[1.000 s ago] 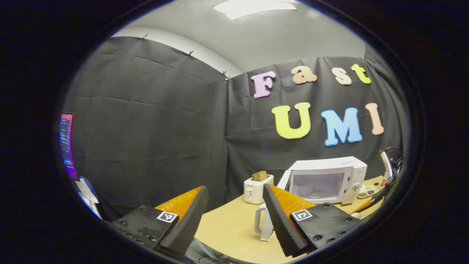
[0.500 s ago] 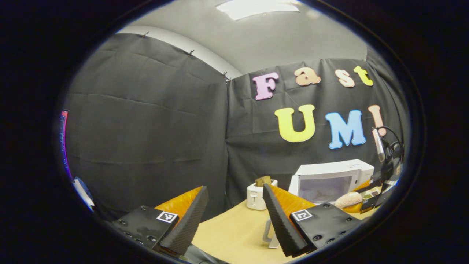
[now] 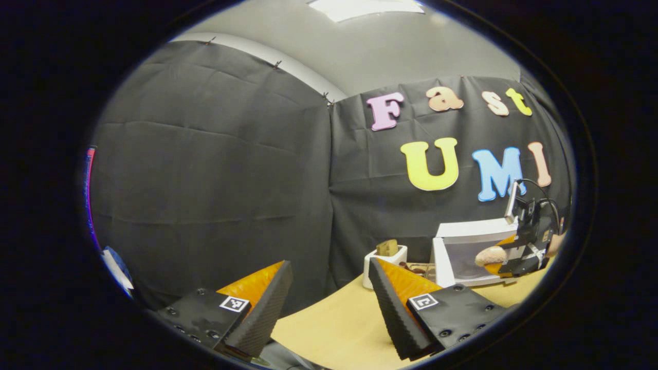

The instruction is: Open the microwave oven with the left hand, put the food in, and close the microwave oven.

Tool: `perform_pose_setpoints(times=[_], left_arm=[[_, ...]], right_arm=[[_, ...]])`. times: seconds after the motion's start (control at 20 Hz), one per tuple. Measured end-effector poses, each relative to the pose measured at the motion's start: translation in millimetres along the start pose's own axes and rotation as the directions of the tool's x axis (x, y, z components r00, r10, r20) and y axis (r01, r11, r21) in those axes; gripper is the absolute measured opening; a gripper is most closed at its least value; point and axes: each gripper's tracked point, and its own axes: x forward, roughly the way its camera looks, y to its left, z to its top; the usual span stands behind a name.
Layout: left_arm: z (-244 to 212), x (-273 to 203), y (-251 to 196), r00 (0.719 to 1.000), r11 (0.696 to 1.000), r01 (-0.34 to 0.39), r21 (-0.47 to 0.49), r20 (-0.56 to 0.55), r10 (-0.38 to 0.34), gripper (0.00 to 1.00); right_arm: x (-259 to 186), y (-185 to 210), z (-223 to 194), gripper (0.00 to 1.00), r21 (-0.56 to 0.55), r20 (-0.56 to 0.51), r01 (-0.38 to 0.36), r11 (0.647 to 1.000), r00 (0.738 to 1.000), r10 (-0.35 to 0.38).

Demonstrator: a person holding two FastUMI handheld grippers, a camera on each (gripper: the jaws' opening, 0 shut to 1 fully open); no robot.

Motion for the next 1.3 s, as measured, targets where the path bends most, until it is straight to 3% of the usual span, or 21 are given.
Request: perform_pose_setpoints(times=[0.4, 0.7, 0.85, 0.9, 1.1, 1.3], left_arm=[[-22.8, 23.4, 29.9, 0.997, 0.999, -0.035, 0.000, -0.065, 0.035, 0.97], [-44.8, 33.9, 23.2, 0.994, 1.000, -0.010, 0.004, -0.104, 0.010, 0.97], [-52.7, 43.9, 5.7, 0.993, 1.000, 0.025, -0.005, -0.113, -0.025, 0.96], [-56.4, 45.7, -0.7, 0.992, 0.999, 0.038, -0.007, -0.117, -0.039, 0.96], [-81.2, 56.0, -29.7, 0.984, 0.995, 0.100, -0.006, -0.145, -0.100, 0.96], [-109.0, 63.3, -60.9, 0.968, 0.985, 0.172, -0.003, -0.187, -0.169, 0.96]], right_arm=[[99.3, -15.4, -54.4, 0.81, -0.039, -0.102, 0.107, 0.993, 0.989, -0.110], [124.1, -22.4, -78.6, 0.85, -0.007, -0.168, 0.164, 0.986, 0.972, -0.163], [119.2, -27.7, -76.8, 0.89, -0.026, -0.167, 0.186, 0.982, 0.968, -0.187], [113.4, -27.7, -73.3, 0.97, -0.013, -0.162, 0.187, 0.982, 0.969, -0.186], [82.3, -26.5, -56.7, 0.98, 0.091, -0.140, 0.200, 0.976, 0.973, -0.186], [30.9, -34.0, -18.9, 0.98, 0.190, -0.047, 0.222, 0.956, 0.975, -0.217]])
